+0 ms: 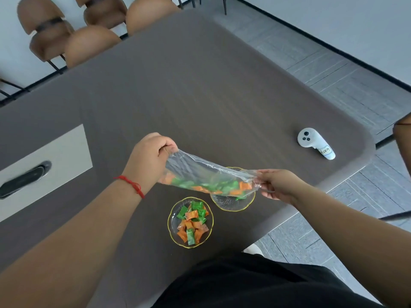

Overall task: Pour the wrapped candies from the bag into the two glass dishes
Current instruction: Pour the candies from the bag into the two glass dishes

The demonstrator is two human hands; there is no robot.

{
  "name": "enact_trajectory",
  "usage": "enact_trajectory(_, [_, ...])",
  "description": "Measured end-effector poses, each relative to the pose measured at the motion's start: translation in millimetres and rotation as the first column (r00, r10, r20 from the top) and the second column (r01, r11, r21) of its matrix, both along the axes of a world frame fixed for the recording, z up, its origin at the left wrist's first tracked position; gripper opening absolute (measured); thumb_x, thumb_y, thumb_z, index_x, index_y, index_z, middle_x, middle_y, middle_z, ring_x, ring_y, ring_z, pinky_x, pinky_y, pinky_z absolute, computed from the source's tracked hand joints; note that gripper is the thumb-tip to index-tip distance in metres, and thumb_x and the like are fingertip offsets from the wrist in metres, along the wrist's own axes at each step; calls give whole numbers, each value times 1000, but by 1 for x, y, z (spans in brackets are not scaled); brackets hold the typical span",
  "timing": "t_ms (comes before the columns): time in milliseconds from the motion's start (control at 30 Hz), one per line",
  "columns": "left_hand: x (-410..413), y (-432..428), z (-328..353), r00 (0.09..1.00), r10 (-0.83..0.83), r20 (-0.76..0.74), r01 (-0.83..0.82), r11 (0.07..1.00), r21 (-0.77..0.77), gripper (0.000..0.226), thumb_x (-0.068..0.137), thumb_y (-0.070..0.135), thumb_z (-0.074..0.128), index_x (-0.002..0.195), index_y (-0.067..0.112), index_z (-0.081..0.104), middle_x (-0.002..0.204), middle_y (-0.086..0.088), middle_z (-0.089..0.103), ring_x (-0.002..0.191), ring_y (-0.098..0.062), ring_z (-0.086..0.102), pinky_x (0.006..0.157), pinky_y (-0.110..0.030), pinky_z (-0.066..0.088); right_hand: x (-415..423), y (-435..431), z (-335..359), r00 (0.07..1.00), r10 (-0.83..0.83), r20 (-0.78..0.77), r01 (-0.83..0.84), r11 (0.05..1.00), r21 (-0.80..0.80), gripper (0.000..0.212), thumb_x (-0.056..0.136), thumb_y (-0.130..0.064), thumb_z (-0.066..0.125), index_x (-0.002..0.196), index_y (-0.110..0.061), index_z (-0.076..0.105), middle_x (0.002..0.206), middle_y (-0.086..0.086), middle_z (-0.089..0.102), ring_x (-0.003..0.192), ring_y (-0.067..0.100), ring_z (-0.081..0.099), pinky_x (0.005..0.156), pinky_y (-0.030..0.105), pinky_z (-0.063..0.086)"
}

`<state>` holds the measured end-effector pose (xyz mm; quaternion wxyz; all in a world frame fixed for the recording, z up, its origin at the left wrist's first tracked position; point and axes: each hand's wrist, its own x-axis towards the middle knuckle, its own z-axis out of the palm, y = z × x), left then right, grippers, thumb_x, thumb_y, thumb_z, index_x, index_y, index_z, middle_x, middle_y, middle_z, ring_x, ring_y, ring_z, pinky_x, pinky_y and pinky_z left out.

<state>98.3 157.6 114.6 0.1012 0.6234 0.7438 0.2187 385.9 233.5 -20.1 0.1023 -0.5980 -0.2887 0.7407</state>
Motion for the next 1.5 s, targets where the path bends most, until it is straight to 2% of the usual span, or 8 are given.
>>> enact_trajectory(167, [1,4,1,1000,2,0,-2,1000,-26,12,85,6,61,77,10,68,80,-7,61,79,-17,54,65,-11,34,-1,2,-1,1000,-6,-12,6,1000,-7,19,86,-3,66,96,-19,69,57,-6,70,43,2,59,65,28,49])
enact_trajectory(467, [9,12,7,1000,-20,-9,20,999,-27,12,87,10,60,79,13,69,80,-9,61,77,-19,55,66,-19,39,-6,2,-5,1000,-17,-13,17,1000,-15,13,91,-8,62,94,-19,68,57,-5,71,43,2,60,65,28,49])
enact_trajectory(667, [17,14,16,999,-35,9,35,999,-10,13,87,11,60,78,12,69,77,-7,58,75,-19,54,69,-38,51,-7,3,-5,1000,-10,-22,9,1000,-28,13,93,-11,59,95,-20,69,59,-3,72,45,3,63,67,28,48])
enact_trajectory(767, [22,17,23,999,-42,-1,42,999,-6,14,88,12,60,78,12,69,79,-10,59,75,-18,54,68,-22,44,-9,3,-5,999,-21,-27,20,999,-28,13,94,-14,58,96,-19,70,62,-3,72,56,7,63,67,28,49])
enact_trajectory(867, [24,19,30,999,-37,-7,36,999,-15,14,88,15,60,77,12,69,79,-11,60,70,-13,51,64,-9,35,-12,2,-5,999,-16,-32,15,1000,-25,13,96,-18,57,99,-19,69,64,-3,71,54,6,64,69,28,48])
enact_trajectory(1033, [23,21,38,1000,-12,-13,12,1000,-13,17,88,21,60,78,10,68,80,-9,60,70,-10,50,62,-6,35,-16,2,-2,999,-11,-38,10,1000,-17,12,95,-17,58,100,-18,69,59,-4,69,49,5,60,68,28,48])
enact_trajectory(1300, [26,26,44,1000,-6,-5,6,1000,15,20,89,25,60,80,9,68,78,-2,60,70,-3,51,61,-3,34,-14,8,-2,999,-30,-31,29,999,-14,25,93,-18,61,116,-13,68,63,-4,70,46,4,62,65,28,52])
enact_trajectory(1500, [31,31,46,1000,-2,10,2,1000,19,20,89,25,59,82,9,69,80,0,61,71,-2,51,60,0,33,-9,13,-1,999,-50,-21,50,999,-6,13,94,-17,60,103,-16,69,55,-6,69,50,6,58,61,28,49])
